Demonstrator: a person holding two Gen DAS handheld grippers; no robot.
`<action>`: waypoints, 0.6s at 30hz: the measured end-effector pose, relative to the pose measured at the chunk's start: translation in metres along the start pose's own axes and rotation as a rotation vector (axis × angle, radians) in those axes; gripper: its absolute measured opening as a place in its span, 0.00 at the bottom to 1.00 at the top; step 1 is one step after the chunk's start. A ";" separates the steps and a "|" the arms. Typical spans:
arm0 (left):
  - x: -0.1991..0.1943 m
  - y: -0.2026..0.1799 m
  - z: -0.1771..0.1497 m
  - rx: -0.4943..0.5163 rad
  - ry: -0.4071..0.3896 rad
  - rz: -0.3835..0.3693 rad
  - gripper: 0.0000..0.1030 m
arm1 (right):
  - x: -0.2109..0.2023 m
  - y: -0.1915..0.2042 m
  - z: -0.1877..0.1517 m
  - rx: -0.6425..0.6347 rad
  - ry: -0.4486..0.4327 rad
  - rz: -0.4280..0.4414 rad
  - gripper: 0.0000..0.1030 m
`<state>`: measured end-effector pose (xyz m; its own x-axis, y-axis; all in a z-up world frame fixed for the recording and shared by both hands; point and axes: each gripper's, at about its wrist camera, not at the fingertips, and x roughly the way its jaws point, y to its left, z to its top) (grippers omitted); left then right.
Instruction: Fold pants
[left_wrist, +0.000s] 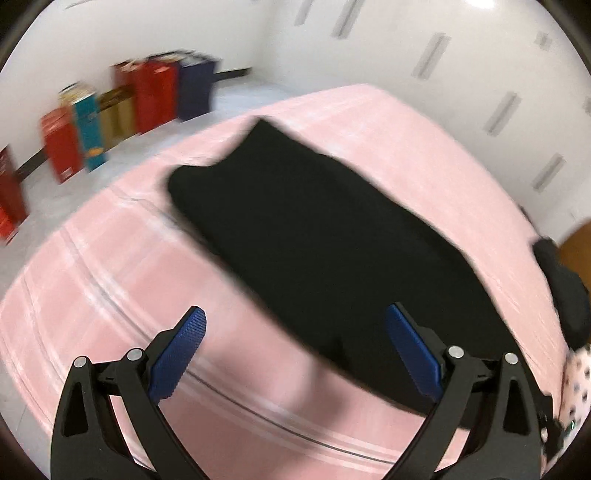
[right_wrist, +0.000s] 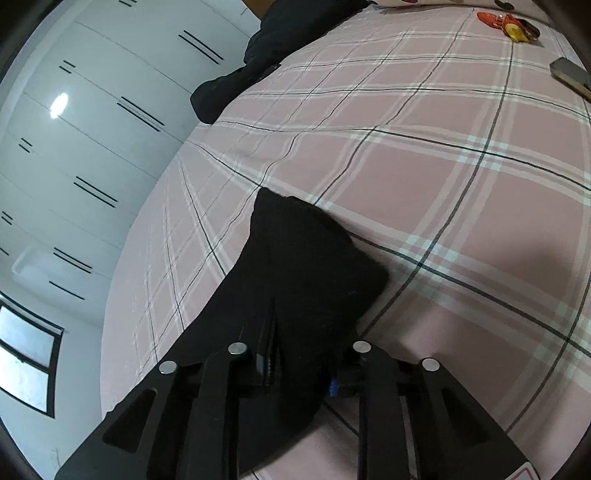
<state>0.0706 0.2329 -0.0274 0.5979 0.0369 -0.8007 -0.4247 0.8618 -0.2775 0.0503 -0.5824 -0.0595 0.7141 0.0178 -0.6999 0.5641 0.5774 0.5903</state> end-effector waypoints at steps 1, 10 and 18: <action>0.008 0.013 0.007 -0.029 0.016 0.023 0.93 | 0.000 0.000 0.000 -0.001 -0.001 0.001 0.28; 0.073 0.028 0.049 -0.068 0.037 0.006 0.70 | 0.003 0.007 -0.002 -0.019 0.006 -0.019 0.12; 0.003 0.021 0.063 -0.015 0.051 -0.066 0.14 | -0.058 0.018 0.008 -0.048 -0.004 0.047 0.10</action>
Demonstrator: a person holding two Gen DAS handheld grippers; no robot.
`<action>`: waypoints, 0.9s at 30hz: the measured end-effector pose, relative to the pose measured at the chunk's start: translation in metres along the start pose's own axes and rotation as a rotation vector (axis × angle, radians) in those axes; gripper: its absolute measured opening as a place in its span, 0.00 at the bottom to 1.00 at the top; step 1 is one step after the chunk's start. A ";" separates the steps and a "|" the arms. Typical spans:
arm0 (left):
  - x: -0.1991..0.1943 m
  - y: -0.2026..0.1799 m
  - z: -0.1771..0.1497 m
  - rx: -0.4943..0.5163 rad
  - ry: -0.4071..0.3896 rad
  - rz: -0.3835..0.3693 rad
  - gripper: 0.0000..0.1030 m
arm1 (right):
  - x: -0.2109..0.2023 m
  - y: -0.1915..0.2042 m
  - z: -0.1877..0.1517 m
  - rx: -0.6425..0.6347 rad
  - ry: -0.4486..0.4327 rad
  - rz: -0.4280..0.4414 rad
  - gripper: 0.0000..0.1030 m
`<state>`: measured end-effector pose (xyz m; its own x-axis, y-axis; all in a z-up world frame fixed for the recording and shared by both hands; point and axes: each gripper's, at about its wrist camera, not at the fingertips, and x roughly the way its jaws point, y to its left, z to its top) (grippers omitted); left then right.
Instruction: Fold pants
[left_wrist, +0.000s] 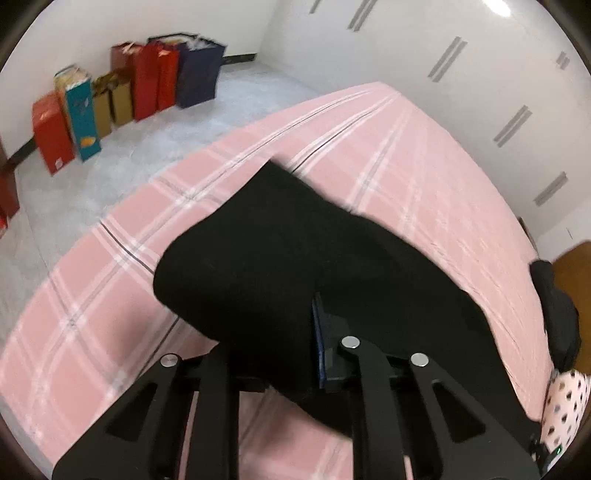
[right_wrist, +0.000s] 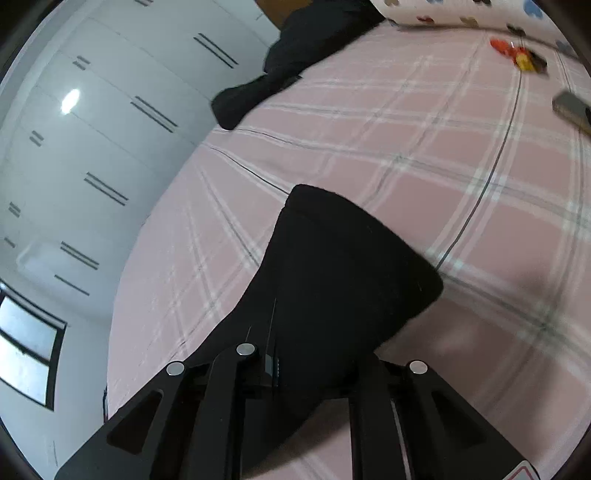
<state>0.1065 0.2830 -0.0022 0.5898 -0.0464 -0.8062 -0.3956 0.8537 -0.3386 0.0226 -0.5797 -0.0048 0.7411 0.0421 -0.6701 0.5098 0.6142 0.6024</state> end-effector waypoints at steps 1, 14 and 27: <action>-0.012 -0.001 0.000 -0.003 0.016 -0.014 0.14 | -0.009 0.002 0.004 -0.013 0.005 0.003 0.10; -0.021 0.039 -0.074 0.069 0.232 0.159 0.15 | -0.037 -0.091 -0.020 -0.059 0.212 -0.183 0.11; -0.112 -0.023 -0.104 0.238 -0.112 0.411 0.62 | -0.040 -0.117 -0.025 0.109 0.170 -0.030 0.32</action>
<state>-0.0236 0.2144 0.0459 0.4954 0.3641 -0.7887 -0.4476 0.8851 0.1275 -0.0780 -0.6336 -0.0597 0.6452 0.1638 -0.7463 0.5814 0.5284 0.6187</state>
